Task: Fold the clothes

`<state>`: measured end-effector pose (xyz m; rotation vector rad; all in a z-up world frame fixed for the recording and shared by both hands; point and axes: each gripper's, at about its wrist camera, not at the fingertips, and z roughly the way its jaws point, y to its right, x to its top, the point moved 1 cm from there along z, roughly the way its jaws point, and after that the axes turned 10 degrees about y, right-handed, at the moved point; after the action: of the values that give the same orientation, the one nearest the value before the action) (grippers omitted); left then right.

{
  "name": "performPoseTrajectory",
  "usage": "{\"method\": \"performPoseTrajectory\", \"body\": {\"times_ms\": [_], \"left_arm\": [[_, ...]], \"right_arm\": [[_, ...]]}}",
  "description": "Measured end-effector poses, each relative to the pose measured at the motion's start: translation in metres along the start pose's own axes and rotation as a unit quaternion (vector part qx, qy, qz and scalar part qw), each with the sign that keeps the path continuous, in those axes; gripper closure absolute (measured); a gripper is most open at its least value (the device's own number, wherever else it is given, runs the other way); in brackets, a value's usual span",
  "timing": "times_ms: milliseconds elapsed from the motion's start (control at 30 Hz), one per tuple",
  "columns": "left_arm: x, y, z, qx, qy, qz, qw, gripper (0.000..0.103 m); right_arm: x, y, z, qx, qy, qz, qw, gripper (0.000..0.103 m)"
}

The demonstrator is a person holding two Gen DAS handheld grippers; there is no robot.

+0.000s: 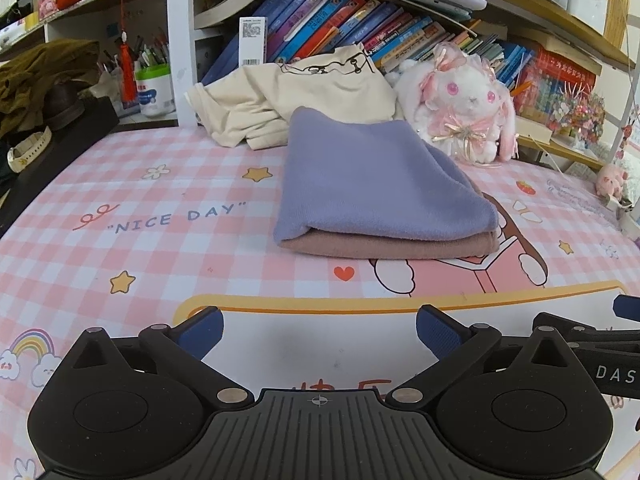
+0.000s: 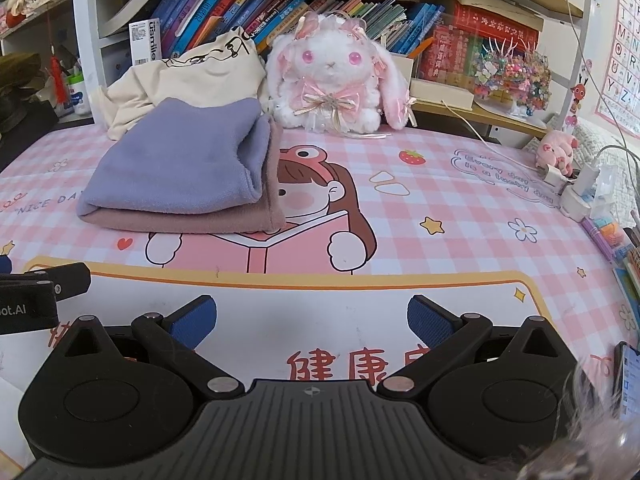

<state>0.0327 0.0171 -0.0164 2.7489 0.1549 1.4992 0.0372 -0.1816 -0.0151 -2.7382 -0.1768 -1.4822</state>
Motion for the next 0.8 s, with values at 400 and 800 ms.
{"method": "performPoseTrajectory", "body": {"times_ms": [400,800], "left_arm": [[0.0005,-0.0014,-0.0012,0.006,0.003,-0.004,1.0,0.0],[-0.0007,-0.0006,-0.0027,0.009,0.004,-0.003,1.0,0.0]], "right_arm": [[0.0004,0.0027,-0.0009,-0.001,-0.001,0.014,1.0,0.0],[-0.0007,0.0013,-0.0023,0.002,-0.003,0.009,1.0,0.0]]}}
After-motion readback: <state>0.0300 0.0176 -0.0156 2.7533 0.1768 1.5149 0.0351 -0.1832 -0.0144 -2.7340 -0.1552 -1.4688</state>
